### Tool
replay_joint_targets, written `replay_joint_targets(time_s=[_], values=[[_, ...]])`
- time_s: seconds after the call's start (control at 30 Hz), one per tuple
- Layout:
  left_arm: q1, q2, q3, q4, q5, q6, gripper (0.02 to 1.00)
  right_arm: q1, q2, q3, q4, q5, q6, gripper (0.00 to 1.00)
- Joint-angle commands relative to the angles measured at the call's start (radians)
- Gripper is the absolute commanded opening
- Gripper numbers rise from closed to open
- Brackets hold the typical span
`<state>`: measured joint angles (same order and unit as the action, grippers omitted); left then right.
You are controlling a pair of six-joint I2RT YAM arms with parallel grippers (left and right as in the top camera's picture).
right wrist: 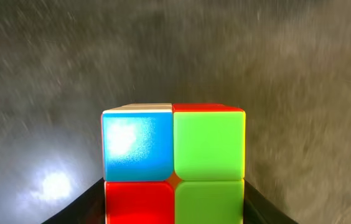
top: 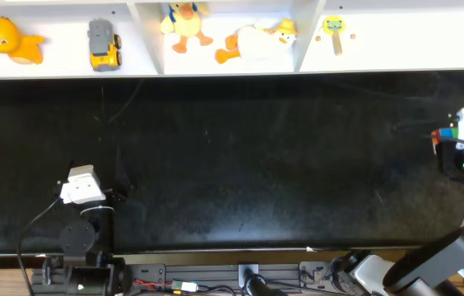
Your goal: Store Toys
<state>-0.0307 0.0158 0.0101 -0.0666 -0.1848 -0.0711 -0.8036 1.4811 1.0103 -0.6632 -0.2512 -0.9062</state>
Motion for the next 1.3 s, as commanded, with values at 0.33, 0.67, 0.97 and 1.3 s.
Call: replay_joint_targets(time_s=[0.33, 0.67, 0.97, 1.3], values=[[0.003, -0.013, -0.002, -0.002, -0.015, 0.022, 0.998, 0.200, 0.022, 0.257, 0.017, -0.027, 0.137, 0.485], [0.003, -0.013, -0.002, -0.002, -0.015, 0.022, 0.998, 0.250, 0.153, 0.369, 0.053, -0.027, 0.156, 0.476], [0.003, -0.013, -0.002, -0.002, -0.015, 0.022, 0.998, 0.287, 0.264, 0.443, 0.117, -0.021, 0.223, 0.465], [0.003, -0.013, -0.002, -0.002, -0.015, 0.022, 0.998, 0.326, 0.319, 0.452, 0.208, -0.037, 0.328, 0.476]])
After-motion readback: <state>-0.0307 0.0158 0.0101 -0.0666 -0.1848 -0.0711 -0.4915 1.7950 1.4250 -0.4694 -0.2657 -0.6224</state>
